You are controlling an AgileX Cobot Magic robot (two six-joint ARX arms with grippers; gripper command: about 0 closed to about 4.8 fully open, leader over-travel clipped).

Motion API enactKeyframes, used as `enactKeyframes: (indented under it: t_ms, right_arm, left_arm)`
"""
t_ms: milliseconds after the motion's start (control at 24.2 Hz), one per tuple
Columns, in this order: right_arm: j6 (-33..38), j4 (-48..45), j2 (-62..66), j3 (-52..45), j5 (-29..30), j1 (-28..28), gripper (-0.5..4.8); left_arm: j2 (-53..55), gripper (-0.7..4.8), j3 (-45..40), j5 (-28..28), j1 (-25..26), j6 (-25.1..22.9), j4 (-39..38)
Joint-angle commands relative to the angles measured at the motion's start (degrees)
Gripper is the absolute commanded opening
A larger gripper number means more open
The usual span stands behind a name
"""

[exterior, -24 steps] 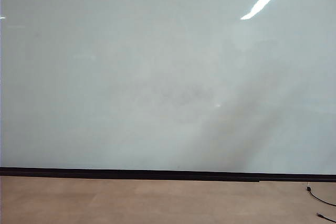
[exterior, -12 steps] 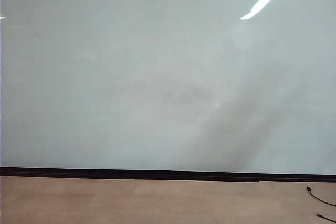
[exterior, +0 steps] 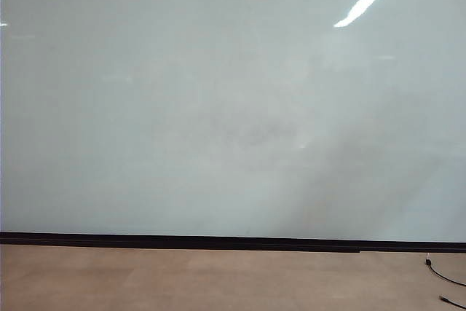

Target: Pick up the pen on the shelf to the right of the whiteboard and write the letter Z.

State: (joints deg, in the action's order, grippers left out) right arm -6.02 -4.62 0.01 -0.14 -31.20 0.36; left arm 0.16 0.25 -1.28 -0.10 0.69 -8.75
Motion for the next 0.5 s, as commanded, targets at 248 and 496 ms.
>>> enactKeyframes:
  t_ms: [248,496]
  right_arm:
    - [0.50,6.49,0.07,0.24,4.57,0.17,2.83]
    - [0.48,7.37,0.07,0.24,4.13,0.15,3.61]
  left_arm:
    - [0.02,-0.05,0.13,-0.02,-0.02,-0.24,0.63]
    - [0.02,-0.05,0.13,-0.02,0.00,-0.24,0.63]
